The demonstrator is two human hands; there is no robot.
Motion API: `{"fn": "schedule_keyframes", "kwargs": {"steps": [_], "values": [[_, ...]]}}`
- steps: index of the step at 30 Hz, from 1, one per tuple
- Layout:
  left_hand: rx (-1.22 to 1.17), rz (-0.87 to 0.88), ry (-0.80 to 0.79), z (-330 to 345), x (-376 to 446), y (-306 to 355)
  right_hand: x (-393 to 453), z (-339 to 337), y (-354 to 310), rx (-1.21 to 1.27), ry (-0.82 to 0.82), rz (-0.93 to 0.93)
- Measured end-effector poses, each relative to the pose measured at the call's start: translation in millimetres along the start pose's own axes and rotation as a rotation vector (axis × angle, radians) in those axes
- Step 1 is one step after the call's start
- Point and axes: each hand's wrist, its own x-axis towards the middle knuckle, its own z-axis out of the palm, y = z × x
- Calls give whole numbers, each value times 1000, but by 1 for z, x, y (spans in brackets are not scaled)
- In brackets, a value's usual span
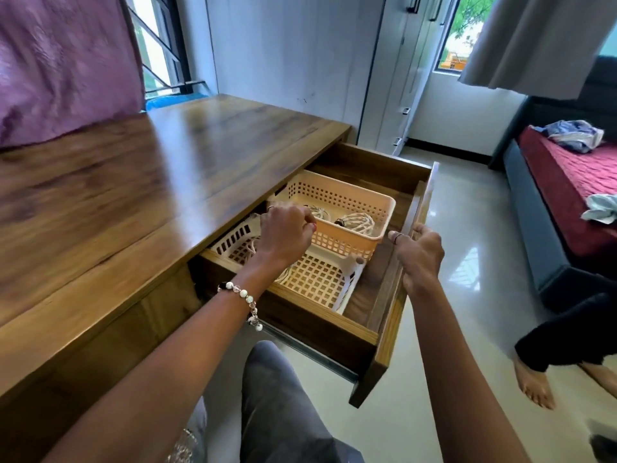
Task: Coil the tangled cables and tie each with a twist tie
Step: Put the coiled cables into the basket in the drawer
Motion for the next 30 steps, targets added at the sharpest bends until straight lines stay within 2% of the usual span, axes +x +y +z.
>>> {"fn": "schedule_keyframes", "kwargs": {"steps": [6,10,13,16,19,23,25,27,29,30], "values": [[303,-182,-78,-34,1,-43,-8,64,-16,183,15,73],[408,-387,-263,-61,-7,-74,-16,112,-30,317,-5,164],[371,-392,-376,-80,-10,-87,-27,142,-45,384,-50,173],[297,-390,-524,-92,-12,-95,-37,176,-48,488,-281,164],[408,-333,-622,-89,-17,-101,-49,206,-52,525,-501,206],[515,-281,-465,-77,-21,-104,-32,271,-21,516,-661,238],[522,-281,-424,-75,-21,-104,-44,257,-40,499,-640,230],[512,-259,-452,-77,-20,-104,-60,238,-64,382,-568,177],[427,-233,-560,-92,-12,-111,-72,223,-86,142,-460,15],[308,-249,-598,-105,-4,-116,-73,222,-98,-11,-369,-118]]}}
